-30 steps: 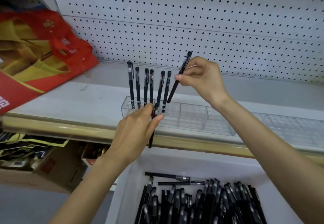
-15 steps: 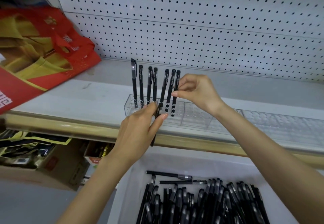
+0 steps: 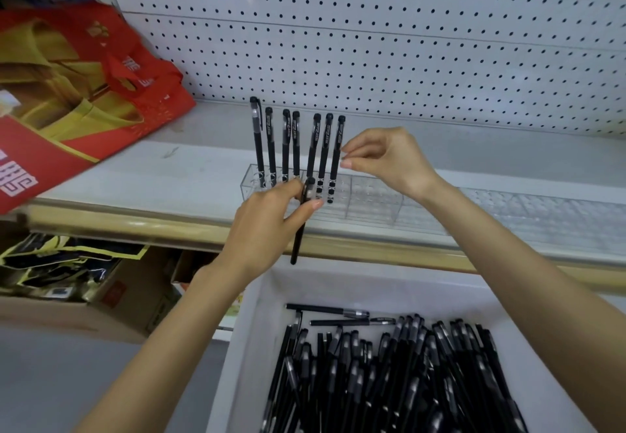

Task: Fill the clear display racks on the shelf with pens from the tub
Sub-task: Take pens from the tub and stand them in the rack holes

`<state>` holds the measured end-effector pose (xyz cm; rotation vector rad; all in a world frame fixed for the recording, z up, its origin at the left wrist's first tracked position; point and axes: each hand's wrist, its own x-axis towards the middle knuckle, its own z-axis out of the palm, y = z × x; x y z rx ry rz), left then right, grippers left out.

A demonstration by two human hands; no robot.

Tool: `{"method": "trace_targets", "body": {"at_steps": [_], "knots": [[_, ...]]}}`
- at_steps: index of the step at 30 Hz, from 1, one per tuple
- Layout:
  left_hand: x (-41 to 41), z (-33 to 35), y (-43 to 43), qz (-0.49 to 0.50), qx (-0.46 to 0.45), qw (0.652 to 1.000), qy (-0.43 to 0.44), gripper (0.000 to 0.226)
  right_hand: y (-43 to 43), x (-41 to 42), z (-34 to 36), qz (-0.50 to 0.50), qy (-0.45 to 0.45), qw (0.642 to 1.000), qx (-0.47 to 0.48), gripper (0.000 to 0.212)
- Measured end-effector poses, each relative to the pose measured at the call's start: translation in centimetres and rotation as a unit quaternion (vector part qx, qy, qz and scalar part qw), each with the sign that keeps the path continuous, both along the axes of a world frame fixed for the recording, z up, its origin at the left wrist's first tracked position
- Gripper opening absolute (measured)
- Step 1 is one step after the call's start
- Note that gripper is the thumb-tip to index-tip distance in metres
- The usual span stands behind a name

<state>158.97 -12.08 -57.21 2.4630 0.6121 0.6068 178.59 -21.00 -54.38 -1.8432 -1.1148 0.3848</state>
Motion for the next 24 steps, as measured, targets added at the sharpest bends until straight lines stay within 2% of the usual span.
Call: {"method": "trace_targets", "body": {"at_steps": [3, 6, 9, 12, 15, 20, 24], "knots": [[-0.1, 0.3, -0.3, -0.006, -0.042, 0.999, -0.027, 0.032, -2.0, 0.1, 0.9, -0.021, 0.009, 0.999, 0.033, 0.015], [-0.1, 1.0, -1.1, -0.016, -0.14, 0.987, -0.077, 0.022, -4.4, -1.1, 1.4, -0.011, 0.054, 0.997, 0.062, 0.014], [0.0, 1.7, -2.0, -0.009, -0.234, 0.965, -0.119, 0.016, -6.3, -3.1, 0.7, 0.042, 0.117, 0.991, 0.044, 0.015], [-0.1, 2.7, -3.1, 0.0, -0.307, 0.939, -0.155, 0.008, -7.5, -5.0, -0.3, 0.081, 0.115, 0.99, 0.019, 0.015], [-0.4, 3.7, -4.0, -0.008, -0.324, 0.93, -0.172, 0.01, -7.7, -6.9, -1.2, 0.105, 0.123, 0.986, 0.031, 0.014], [-0.8, 4.4, -4.4, -0.025, -0.319, 0.93, -0.179, 0.053, -7.2, -8.8, -0.9, 0.103, 0.168, 0.977, 0.083, 0.011], [-1.1, 5.0, -4.7, -0.019, -0.302, 0.936, -0.177, 0.037, -7.1, -9.5, -0.3, 0.109, 0.165, 0.977, 0.082, 0.006]]}}
